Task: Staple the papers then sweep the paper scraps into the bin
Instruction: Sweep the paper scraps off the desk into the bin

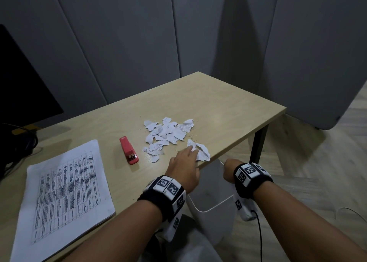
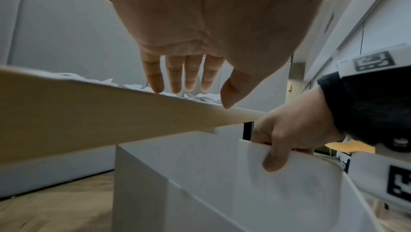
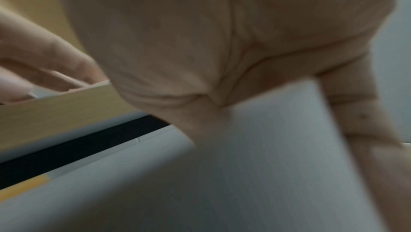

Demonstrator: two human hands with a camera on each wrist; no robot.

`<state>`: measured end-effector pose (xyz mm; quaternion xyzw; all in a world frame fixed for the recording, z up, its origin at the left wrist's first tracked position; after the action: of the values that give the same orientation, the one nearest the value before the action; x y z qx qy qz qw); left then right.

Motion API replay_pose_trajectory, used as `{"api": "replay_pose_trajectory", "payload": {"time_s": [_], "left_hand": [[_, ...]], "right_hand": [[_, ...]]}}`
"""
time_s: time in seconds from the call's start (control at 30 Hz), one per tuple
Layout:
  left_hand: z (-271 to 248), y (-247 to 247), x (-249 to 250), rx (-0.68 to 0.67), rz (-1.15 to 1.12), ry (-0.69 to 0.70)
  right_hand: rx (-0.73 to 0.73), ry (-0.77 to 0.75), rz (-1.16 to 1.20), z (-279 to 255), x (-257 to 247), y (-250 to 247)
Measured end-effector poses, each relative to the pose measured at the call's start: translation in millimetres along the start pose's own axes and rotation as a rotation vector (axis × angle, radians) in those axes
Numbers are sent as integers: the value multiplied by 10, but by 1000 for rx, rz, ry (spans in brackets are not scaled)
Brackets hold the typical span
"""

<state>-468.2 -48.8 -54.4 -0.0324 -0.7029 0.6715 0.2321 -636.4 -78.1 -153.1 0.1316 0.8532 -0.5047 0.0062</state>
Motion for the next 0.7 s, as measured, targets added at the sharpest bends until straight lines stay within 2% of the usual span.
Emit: {"api": "replay_pose_trajectory", "payload": {"time_s": [0.17,0.33,0.5,0.63,0.7], "left_hand": [[-83,95,97,-4,31,98],[-166,29,196,111,-49,192],[-48,-65,179,162,-56,133],[112,68,25,-32,44,-47],[134,128,-19,-108,76,-79]], "right_hand": [[10,-12,14,23,30,-18],[17,-30,10,-11,48,-77],[36,-16,27,-35,64,-102],[47,-4,24,-39,55,-103],[48,1,29,-39,53,-109]]}}
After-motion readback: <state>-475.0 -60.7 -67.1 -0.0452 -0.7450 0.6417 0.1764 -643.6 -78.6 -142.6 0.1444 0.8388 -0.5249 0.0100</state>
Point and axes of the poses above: each hand's wrist, its own z-axis towards the middle knuckle, its own y-axis out of the palm, x = y × z, the point moved 8 cm from there along z, towards the middle knuckle, and after that the axes turned 3 degrees about -y, right-handed, at the moved point
